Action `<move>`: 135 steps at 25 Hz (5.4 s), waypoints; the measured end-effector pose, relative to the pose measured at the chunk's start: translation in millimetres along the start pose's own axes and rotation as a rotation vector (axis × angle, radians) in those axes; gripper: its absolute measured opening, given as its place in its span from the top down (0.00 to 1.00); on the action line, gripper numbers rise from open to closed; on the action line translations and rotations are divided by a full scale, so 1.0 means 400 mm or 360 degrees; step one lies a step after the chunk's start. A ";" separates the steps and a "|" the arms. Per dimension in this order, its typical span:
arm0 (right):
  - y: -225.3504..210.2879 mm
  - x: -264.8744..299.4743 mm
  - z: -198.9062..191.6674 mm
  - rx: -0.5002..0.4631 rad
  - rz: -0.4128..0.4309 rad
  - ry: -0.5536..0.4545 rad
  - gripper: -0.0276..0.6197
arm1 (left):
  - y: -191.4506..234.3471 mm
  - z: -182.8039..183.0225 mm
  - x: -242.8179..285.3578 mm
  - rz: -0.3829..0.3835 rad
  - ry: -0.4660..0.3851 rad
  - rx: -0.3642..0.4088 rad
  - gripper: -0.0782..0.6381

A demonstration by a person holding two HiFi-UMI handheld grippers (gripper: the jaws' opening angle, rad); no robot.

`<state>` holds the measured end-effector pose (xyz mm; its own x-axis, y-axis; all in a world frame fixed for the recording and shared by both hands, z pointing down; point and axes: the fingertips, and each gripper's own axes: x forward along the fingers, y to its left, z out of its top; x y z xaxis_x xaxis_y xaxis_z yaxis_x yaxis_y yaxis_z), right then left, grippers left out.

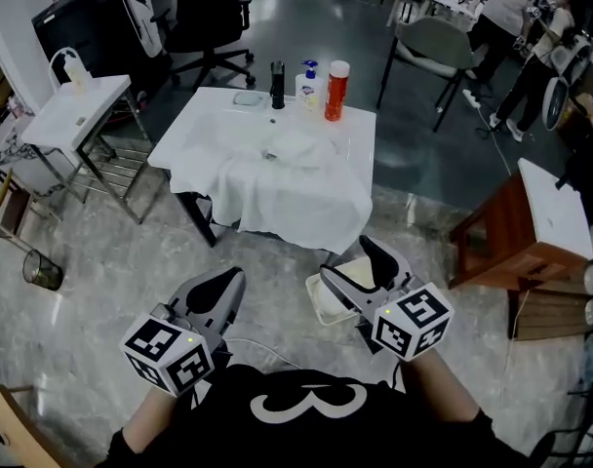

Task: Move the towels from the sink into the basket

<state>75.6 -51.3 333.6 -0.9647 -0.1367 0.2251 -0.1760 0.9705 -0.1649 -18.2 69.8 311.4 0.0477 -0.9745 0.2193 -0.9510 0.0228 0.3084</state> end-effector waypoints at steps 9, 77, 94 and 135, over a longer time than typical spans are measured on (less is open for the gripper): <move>-0.072 0.094 0.019 0.0010 -0.0104 0.0015 0.42 | 0.076 0.041 0.105 -0.0116 0.0019 0.0037 0.88; -0.565 0.677 -0.308 0.0353 -0.1094 0.0683 0.32 | 0.750 0.114 0.714 -0.0849 0.0619 -0.0036 0.88; -0.505 0.689 -0.283 0.0661 -0.0984 0.0472 0.86 | 0.716 0.129 0.693 -0.0899 0.0604 -0.0016 0.88; -0.157 0.123 0.339 0.0287 -0.1035 -0.0830 0.86 | 0.384 0.129 0.616 -0.1286 0.0612 0.0129 0.88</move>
<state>12.8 -145.8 225.0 -0.6200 -0.7728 -0.1357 -0.7121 0.6269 -0.3162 -168.3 -178.5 364.8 0.7969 -0.5439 0.2630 -0.6008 -0.6674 0.4400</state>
